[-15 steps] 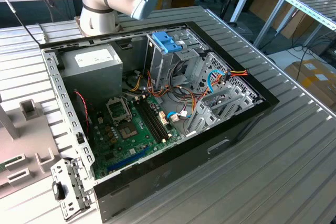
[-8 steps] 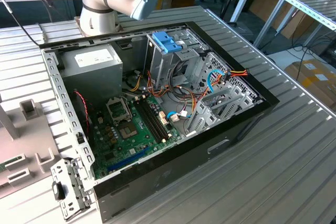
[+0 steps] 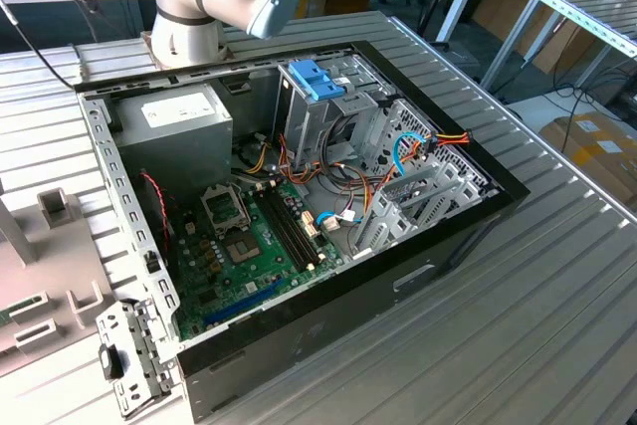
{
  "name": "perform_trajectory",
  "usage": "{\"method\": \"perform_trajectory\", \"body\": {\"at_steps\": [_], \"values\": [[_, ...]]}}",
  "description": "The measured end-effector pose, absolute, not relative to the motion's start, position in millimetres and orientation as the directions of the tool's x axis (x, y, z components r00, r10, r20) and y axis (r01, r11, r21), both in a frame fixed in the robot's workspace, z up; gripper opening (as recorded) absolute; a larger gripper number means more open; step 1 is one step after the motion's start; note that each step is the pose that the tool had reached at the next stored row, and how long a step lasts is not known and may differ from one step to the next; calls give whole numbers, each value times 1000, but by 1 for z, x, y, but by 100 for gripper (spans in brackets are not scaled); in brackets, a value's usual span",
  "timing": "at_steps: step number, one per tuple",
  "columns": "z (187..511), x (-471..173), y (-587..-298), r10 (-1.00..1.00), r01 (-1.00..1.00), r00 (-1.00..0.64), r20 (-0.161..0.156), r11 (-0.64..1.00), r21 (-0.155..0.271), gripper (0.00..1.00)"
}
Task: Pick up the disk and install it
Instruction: 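Reach for the disk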
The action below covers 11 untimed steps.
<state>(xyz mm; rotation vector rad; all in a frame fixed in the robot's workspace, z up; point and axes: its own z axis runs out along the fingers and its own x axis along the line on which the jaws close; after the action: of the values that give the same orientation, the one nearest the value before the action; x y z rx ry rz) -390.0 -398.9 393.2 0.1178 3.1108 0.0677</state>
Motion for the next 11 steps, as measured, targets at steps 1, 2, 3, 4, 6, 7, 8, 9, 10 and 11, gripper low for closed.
{"method": "perform_trajectory", "body": {"at_steps": [1,2,3,4,6,7,8,9,10,11], "values": [[393,-391,-399,76,75,-997,-26,996,44,11],[393,-394,-399,76,75,-997,-26,996,44,11],[393,-396,-399,76,75,-997,-26,996,45,11],[393,-397,-399,76,75,-997,-26,996,44,11],[393,-401,-399,76,75,-997,-26,996,44,11],[393,-402,-399,76,75,-997,-26,996,44,11],[393,-403,-399,76,75,-997,-26,996,44,11],[393,-404,-399,76,75,-997,-26,996,44,11],[393,-405,-399,76,75,-997,-26,996,44,11],[393,-406,-399,76,75,-997,-26,996,44,11]]}}
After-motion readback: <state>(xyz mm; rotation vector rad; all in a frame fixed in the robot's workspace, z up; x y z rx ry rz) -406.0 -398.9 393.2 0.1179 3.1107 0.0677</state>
